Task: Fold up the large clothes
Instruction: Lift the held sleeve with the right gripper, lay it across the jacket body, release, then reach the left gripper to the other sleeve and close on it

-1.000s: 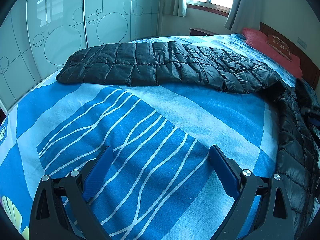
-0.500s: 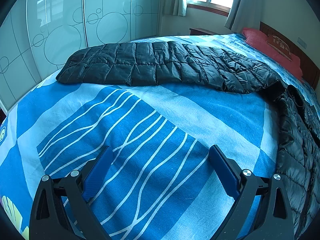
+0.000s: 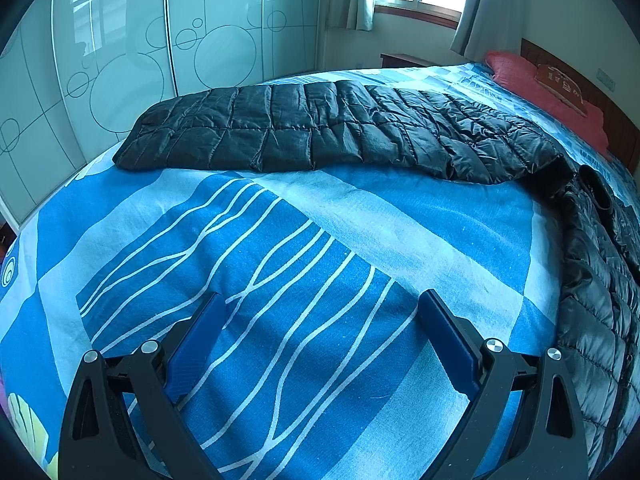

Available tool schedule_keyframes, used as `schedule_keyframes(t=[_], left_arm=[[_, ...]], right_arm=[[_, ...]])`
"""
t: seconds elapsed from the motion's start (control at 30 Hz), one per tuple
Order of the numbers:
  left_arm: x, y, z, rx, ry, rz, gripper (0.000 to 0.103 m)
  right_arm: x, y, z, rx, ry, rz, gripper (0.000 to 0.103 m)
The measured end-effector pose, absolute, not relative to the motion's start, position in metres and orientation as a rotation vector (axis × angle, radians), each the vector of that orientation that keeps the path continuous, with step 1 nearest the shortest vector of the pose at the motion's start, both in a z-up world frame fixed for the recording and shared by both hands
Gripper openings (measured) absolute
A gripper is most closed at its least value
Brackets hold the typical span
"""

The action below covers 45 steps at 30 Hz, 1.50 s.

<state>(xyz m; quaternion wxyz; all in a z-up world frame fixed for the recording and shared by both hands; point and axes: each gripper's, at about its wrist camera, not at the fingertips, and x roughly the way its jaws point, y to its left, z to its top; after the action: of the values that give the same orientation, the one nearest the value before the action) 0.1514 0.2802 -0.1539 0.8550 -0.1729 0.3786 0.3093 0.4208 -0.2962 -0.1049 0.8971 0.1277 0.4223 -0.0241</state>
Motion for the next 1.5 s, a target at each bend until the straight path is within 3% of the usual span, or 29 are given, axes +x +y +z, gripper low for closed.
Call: schedule_keyframes(t=[0.13,0.27,0.43,0.57,0.77,0.9,1.03,1.13,1.17,1.5], left_arm=[[0.152,0.281,-0.154,-0.361,0.798,0.652,0.096],[0.152,0.281,-0.154,-0.361,0.798,0.652,0.096],[0.152,0.281,-0.154,-0.36,0.797,0.653,0.096],[0.153,0.281,-0.154,-0.36,0.798,0.653,0.096],[0.153,0.281,-0.154,-0.358,0.798,0.654,0.096],[0.153,0.281,-0.154,-0.36,0.798,0.653,0.096],[0.153,0.28,-0.154,-0.358,0.797,0.654,0.096],[0.153,0.28,-0.154,-0.36,0.796,0.653,0.096],[0.153,0.281,-0.154,-0.361,0.796,0.652,0.096],[0.154,0.28,-0.154,-0.365,0.794,0.649,0.096]], right_arm=[[0.432,-0.302,-0.095,0.265,0.823,-0.044,0.004],[0.455,-0.302,-0.13,0.22,0.935,-0.039,0.004],[0.461,-0.299,-0.092,0.222,0.877,-0.036,0.005],[0.483,-0.289,-0.088,0.173,0.839,-0.042,0.027],[0.507,-0.284,-0.129,0.127,0.917,-0.09,0.027],[0.499,-0.283,-0.116,0.141,0.896,-0.093,0.029],[0.457,-0.267,-0.089,0.18,0.809,-0.058,0.049],[0.422,-0.242,-0.081,0.17,0.789,-0.013,0.054],[0.412,-0.234,-0.082,0.164,0.792,-0.004,0.062],[0.412,-0.2,-0.128,0.037,0.86,-0.07,0.069]])
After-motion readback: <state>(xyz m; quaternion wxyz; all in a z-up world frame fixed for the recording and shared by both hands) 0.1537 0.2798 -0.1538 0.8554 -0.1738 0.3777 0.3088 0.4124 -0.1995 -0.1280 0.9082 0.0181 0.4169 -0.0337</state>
